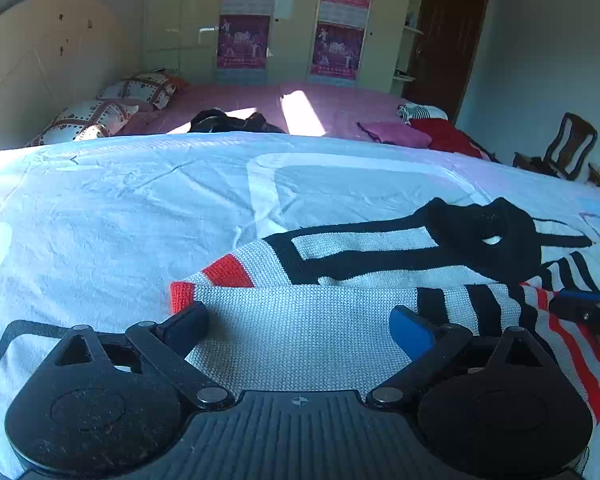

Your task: Fold small clothes

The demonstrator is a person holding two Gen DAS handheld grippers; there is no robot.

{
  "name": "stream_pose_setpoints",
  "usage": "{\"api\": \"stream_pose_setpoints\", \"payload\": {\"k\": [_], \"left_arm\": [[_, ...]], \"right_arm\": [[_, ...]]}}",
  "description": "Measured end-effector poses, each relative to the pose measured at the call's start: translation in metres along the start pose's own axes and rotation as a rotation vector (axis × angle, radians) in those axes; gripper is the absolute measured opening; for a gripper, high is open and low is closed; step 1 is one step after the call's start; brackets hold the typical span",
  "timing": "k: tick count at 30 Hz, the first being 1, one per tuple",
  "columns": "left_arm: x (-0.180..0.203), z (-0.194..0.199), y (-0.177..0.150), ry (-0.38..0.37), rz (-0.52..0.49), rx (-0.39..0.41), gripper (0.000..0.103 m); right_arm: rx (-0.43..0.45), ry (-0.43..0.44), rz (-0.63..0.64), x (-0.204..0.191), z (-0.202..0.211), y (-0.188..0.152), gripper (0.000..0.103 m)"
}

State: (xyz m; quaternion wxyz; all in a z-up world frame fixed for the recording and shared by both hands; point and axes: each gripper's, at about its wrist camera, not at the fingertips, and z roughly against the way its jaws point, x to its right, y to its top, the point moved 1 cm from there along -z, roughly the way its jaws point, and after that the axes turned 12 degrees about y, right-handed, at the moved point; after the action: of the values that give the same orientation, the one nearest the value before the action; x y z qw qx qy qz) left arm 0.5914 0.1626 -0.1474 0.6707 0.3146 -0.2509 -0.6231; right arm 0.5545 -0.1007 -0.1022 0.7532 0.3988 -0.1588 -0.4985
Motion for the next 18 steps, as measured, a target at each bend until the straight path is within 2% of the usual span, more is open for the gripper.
{"api": "stream_pose_setpoints", "payload": {"k": [3,5,6,7,8,10,12,13,15,17,18], "left_arm": [[0.006,0.008,0.002,0.019,-0.044,-0.008,0.1],[0.009,0.03,-0.006,0.049,-0.086,0.042,0.1],[0.01,0.036,-0.013,0.053,-0.127,0.043,0.1],[0.011,0.039,-0.023,0.089,-0.179,0.034,0.1],[0.007,0.044,-0.032,0.101,-0.175,0.06,0.1],[-0.009,0.051,-0.041,0.094,-0.088,0.045,0.1],[-0.023,0.066,-0.05,0.119,-0.018,0.054,0.1],[-0.024,0.077,-0.053,0.126,-0.002,0.065,0.1],[-0.019,0.097,-0.061,0.107,0.011,0.105,0.1],[-0.004,0.106,-0.068,0.09,-0.017,0.124,0.1],[0.007,0.104,-0.071,0.101,-0.051,0.108,0.1]], "right_arm": [[-0.008,-0.015,0.033,0.001,0.008,-0.002,0.01],[-0.008,-0.043,0.059,0.004,0.021,-0.006,0.014],[-0.015,-0.064,0.082,0.01,0.029,-0.013,0.014],[-0.019,-0.08,0.097,0.016,0.036,-0.02,0.014],[-0.016,-0.091,0.101,0.022,0.045,-0.025,0.014],[-0.017,-0.138,0.111,0.033,0.062,-0.032,0.014],[-0.019,-0.201,0.072,0.049,0.077,-0.037,0.024],[-0.008,-0.211,0.025,0.059,0.089,-0.039,0.022],[0.053,-0.171,-0.033,0.065,0.109,-0.046,0.023],[0.073,-0.105,0.009,0.055,0.116,-0.052,0.023],[0.065,-0.071,0.043,0.048,0.113,-0.055,0.022]]}}
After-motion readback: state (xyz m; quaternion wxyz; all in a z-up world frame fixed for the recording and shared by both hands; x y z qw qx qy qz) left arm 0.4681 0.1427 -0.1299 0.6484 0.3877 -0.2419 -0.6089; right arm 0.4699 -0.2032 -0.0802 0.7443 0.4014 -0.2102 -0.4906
